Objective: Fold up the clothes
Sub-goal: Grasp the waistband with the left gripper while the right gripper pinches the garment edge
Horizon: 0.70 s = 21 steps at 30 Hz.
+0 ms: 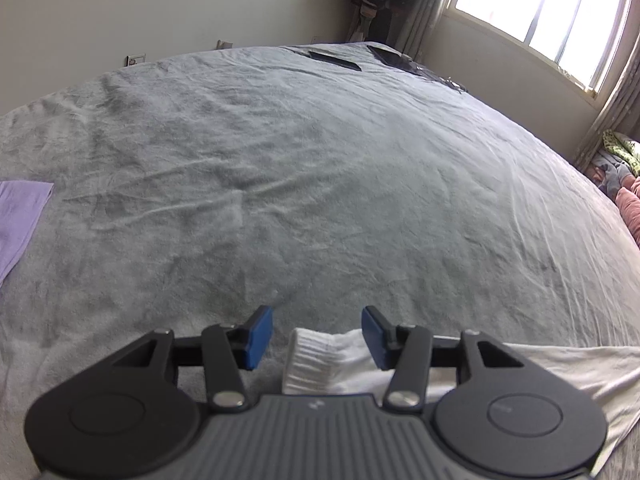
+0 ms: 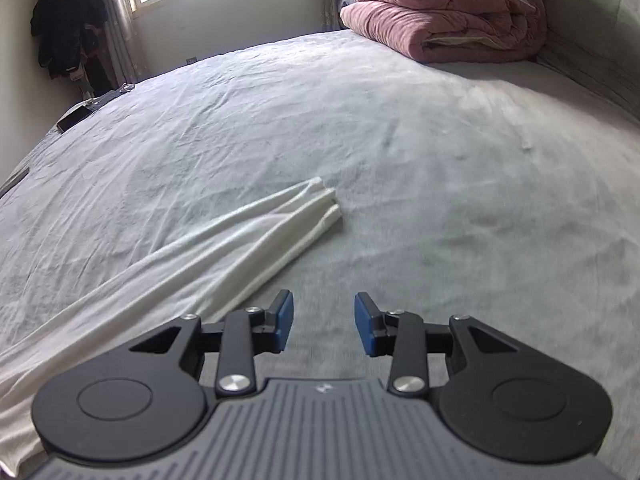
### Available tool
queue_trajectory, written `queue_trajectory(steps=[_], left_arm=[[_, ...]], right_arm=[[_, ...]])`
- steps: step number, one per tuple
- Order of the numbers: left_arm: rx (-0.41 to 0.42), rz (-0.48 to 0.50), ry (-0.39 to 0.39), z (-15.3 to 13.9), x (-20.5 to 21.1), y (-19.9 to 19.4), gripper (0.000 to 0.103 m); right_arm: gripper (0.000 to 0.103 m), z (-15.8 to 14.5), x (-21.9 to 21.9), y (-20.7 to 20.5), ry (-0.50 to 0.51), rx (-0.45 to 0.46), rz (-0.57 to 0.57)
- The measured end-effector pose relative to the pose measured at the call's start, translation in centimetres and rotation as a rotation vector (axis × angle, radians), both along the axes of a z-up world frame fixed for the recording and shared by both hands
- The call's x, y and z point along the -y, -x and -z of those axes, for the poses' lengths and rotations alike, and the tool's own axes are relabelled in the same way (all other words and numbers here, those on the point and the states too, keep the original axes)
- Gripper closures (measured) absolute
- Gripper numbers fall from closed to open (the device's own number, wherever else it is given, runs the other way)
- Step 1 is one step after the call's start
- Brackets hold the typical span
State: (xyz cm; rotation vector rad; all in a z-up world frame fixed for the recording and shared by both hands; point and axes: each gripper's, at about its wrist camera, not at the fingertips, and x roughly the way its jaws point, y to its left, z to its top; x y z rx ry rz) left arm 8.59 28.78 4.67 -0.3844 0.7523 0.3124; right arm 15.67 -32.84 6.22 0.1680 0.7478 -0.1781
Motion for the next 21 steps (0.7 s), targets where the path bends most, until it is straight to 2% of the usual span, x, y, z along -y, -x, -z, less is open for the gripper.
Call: queue_trajectory(steps=[4,6,9,11,14,15,16,19,21], left_arm=[[-0.018,-0.016,0.023,0.5,-0.4,-0.3,0.050],[-0.030,-0.020,0.004,0.7,-0.1,-0.7,0.050],[-0.034,-0.011,-0.019,0.9,0.5,-1.4,0.050],[-0.043,-0.012,-0.045,1.1,0.9,-1.9,0.051],[-0.047,-0.002,-0.074,1.2,1.5,-2.4,0.051],[-0.048,0.003,-0.085,1.3,1.6,-2.4,0.051],[-0.050,0.008,-0.095,1.3,1.7,-2.5,0.051],[-0.049,0.007,-0.094,1.3,1.7,-2.4,0.052],[-0.046,0.004,-0.090,1.3,1.6,-2.3,0.052]], right_arm=[[0.065,0.5,-0.1,-4.2,0.123,-0.020,-0.106],[0.065,1.2,0.8,-5.7,0.125,-0.039,-0.096],[0.065,2.6,2.8,-7.4,0.071,-0.059,-0.035],[0.067,3.5,4.2,-7.6,-0.010,-0.059,0.005],[0.075,3.8,5.0,-7.4,-0.096,-0.007,0.015],[0.084,3.8,5.2,-7.4,-0.118,0.003,0.013],[0.100,3.8,4.8,-7.5,-0.094,-0.001,0.006],[0.102,3.4,3.6,-7.3,0.012,-0.012,-0.012],[0.102,2.3,3.5,-6.3,0.078,0.032,0.003]])
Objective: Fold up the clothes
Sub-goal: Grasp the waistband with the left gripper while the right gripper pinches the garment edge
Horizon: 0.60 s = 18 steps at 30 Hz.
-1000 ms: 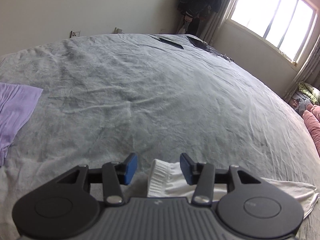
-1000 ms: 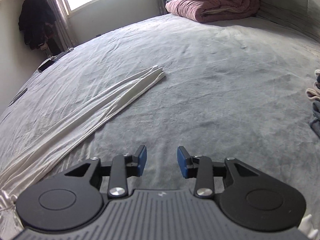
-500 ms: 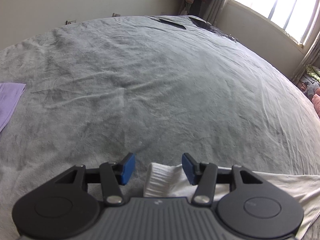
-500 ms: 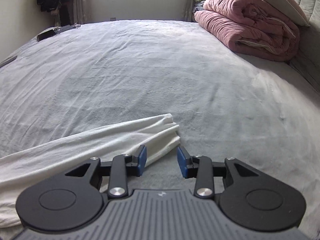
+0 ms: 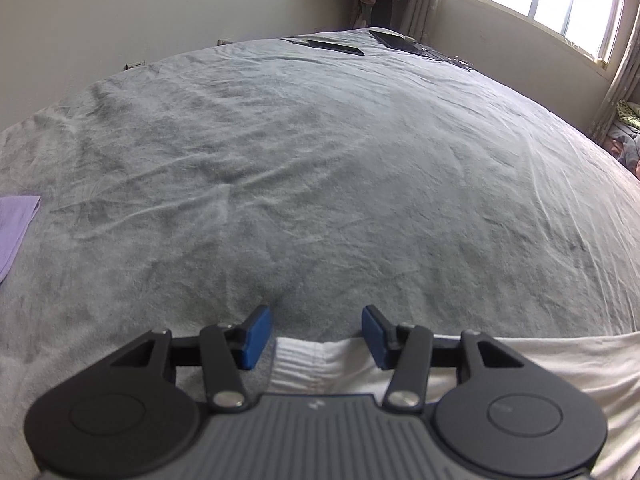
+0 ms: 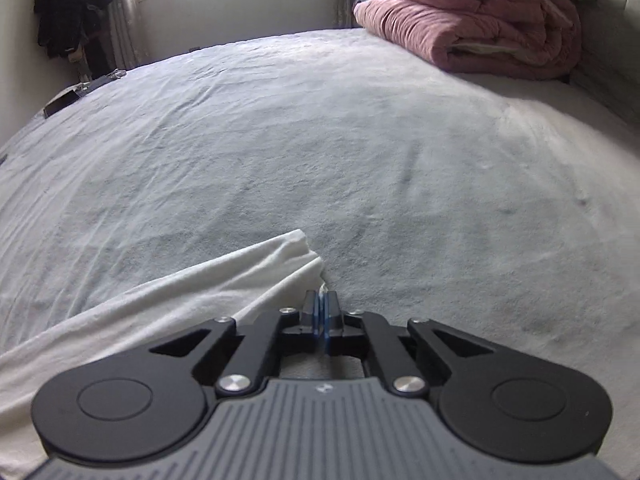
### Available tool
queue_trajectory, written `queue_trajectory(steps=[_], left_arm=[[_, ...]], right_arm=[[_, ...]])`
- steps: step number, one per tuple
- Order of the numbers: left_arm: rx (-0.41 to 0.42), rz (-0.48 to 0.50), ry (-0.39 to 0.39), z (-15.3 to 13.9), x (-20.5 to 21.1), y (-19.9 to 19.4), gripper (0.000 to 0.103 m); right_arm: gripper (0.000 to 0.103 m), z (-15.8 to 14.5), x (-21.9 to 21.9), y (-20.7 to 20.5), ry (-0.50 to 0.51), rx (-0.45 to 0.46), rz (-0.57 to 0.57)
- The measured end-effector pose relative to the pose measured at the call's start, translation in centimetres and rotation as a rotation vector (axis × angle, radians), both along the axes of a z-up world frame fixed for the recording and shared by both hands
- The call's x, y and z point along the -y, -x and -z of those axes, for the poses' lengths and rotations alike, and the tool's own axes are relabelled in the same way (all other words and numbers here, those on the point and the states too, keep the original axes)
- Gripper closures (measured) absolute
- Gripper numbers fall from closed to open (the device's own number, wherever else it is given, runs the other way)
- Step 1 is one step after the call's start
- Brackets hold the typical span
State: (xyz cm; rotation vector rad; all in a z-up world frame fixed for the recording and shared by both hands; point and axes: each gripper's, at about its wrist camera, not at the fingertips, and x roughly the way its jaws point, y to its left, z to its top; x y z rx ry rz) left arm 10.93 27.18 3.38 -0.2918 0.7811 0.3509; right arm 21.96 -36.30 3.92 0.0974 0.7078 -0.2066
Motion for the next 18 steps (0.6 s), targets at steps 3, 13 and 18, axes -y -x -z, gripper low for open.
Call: queue_trajectory(steps=[3,13,18], left_arm=[[-0.002,-0.002,-0.005,0.1,0.0,-0.1,0.053],[0.001,-0.004,-0.004,0.1,-0.2,0.0,0.054],[0.011,-0.005,0.005,-0.3,-0.4,0.2,0.055]], right_arm=[[0.102,-1.1,1.0,1.3,0.014,0.049,0.034],[0.090,0.9,1.1,0.0,0.072,-0.040,-0.018],[0.065,-0.9,0.2,-1.8,0.082,0.020,-0.102]])
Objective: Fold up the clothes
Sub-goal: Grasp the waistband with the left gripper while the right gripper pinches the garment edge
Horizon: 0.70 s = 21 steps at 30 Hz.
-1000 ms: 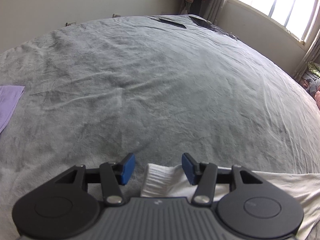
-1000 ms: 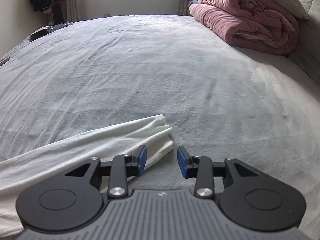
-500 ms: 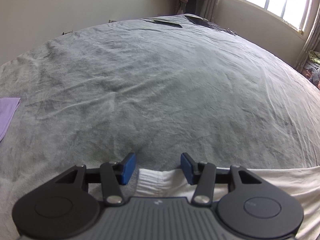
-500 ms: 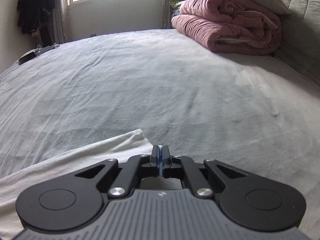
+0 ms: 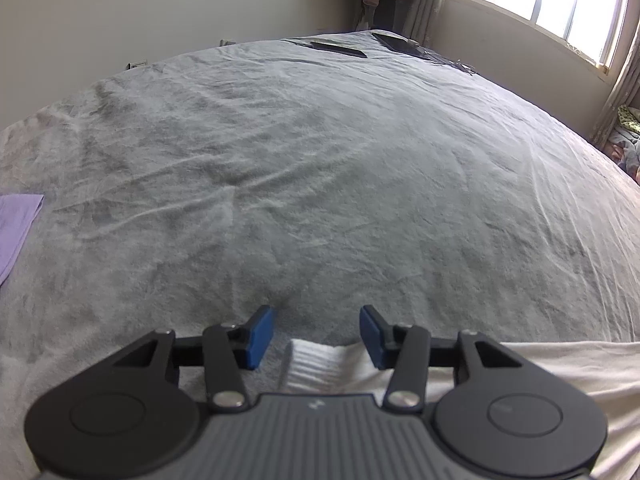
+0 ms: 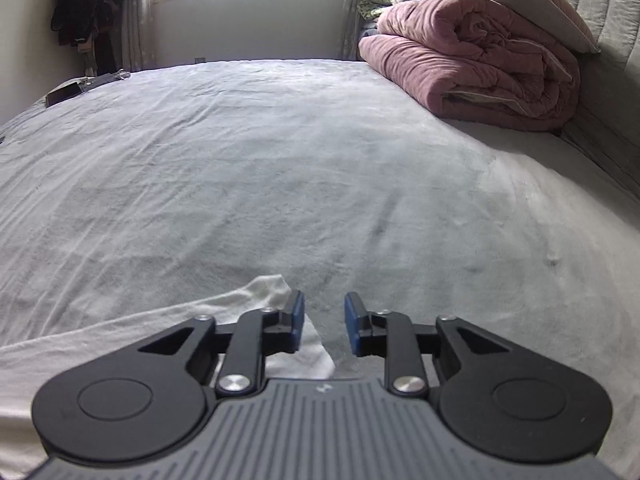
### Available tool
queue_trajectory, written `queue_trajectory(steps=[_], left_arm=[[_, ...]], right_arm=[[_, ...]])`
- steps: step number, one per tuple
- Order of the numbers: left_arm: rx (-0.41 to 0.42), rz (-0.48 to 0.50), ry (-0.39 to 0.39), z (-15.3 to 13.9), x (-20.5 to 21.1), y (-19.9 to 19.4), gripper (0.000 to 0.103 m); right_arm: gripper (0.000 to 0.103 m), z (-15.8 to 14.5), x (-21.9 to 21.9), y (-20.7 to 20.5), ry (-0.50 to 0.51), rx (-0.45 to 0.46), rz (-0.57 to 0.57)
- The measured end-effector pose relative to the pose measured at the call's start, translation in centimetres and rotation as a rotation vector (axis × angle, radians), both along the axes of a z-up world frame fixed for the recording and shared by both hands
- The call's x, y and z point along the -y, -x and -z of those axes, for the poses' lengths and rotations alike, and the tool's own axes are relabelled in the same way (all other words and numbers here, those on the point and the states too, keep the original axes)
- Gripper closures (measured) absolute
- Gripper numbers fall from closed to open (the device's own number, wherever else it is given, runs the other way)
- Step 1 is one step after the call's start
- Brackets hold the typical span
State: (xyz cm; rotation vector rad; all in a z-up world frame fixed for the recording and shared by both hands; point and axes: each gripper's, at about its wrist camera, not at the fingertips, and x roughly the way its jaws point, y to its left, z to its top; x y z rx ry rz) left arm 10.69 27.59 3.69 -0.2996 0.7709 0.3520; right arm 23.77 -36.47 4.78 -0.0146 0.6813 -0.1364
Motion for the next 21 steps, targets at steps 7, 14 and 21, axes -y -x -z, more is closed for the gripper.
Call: queue_trajectory(steps=[7,14,21], left_arm=[[0.010,0.008,-0.025,-0.8,-1.0,0.7,0.059],[-0.036,0.088,-0.030,0.4,0.1,0.0,0.079],[0.041,0.081,-0.090,-0.5,0.7,0.4,0.082]], right_arm=[[0.065,1.1,-2.0,-3.8,0.045,-0.084,-0.083],[0.102,2.6,-3.3,-4.5,0.110,-0.089,-0.038],[0.102,1.5,-3.8,-4.0,0.163,0.055,0.039]])
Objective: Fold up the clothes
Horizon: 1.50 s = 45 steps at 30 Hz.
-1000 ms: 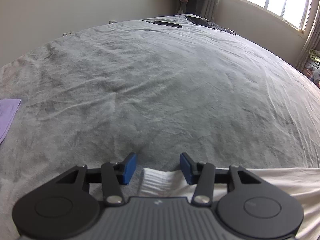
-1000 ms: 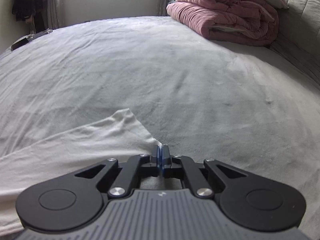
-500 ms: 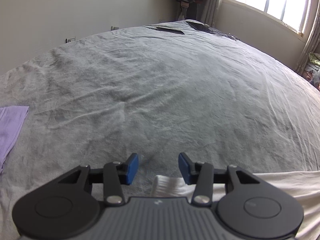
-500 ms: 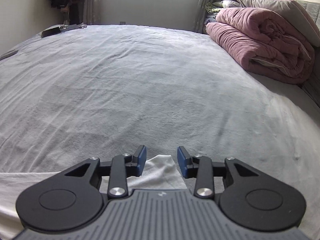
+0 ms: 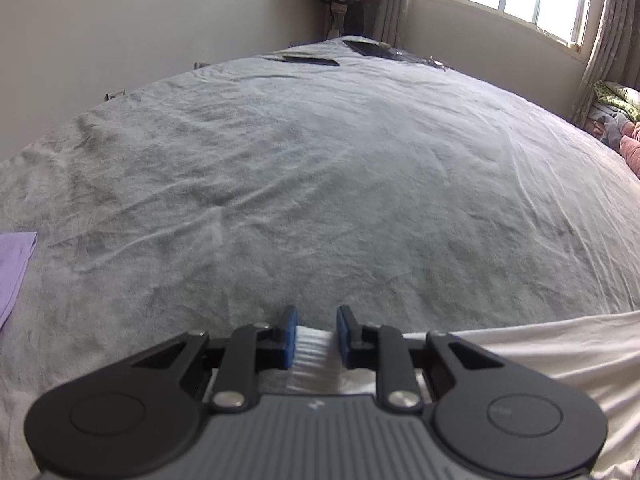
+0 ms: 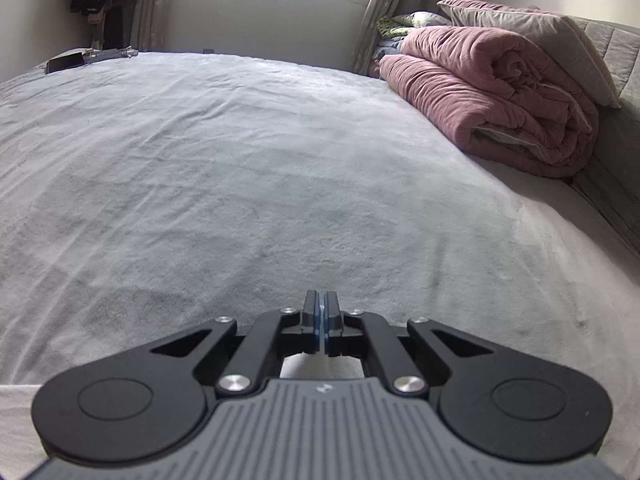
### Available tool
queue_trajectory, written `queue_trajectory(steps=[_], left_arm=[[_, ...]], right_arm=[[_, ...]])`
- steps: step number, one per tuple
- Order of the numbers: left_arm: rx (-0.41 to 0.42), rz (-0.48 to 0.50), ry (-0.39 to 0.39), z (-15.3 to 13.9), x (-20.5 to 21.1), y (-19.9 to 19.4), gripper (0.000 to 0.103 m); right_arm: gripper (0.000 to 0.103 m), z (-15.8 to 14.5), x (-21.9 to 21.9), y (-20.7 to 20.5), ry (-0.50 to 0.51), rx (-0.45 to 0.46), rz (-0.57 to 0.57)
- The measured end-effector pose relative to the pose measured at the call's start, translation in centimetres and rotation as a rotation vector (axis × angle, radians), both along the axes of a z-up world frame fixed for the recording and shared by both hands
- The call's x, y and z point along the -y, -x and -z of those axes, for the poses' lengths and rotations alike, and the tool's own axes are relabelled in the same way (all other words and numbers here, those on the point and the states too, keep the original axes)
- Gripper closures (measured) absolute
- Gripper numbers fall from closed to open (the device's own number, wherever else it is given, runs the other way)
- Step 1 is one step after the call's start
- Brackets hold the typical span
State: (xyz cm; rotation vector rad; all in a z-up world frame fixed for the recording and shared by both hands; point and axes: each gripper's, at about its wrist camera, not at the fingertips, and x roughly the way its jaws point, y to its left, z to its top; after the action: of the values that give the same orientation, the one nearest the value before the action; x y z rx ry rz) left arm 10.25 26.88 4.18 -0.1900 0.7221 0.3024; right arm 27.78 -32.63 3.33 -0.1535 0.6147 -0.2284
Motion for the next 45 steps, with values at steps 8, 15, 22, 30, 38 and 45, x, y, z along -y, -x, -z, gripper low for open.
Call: queue_trajectory(steps=[8,15,22,30,38,45], left_arm=[[-0.002,-0.042,-0.039,0.2,-0.1,-0.2,0.082],[-0.020,-0.063,-0.068,0.9,0.2,-0.5,0.082],[-0.024,-0.063,-0.042,0.9,0.1,-0.5,0.082],[-0.031,-0.079,-0.016,0.8,-0.1,-0.4,0.082],[-0.036,-0.086,-0.010,0.9,-0.3,-0.4,0.082],[-0.034,-0.092,0.007,0.9,-0.5,-0.3,0.082]], right_arm=[[0.102,-0.4,-0.3,-1.0,0.008,0.070,0.070],[0.102,2.3,-1.0,-2.1,0.054,-0.006,0.101],[0.084,0.0,-1.6,-0.7,0.027,0.042,0.023],[0.069,-1.3,-6.4,2.8,-0.120,-0.177,-0.418],[0.015,2.0,-2.1,0.5,-0.044,-0.092,-0.198],[0.033,-0.1,5.9,2.7,-0.201,0.042,0.099]])
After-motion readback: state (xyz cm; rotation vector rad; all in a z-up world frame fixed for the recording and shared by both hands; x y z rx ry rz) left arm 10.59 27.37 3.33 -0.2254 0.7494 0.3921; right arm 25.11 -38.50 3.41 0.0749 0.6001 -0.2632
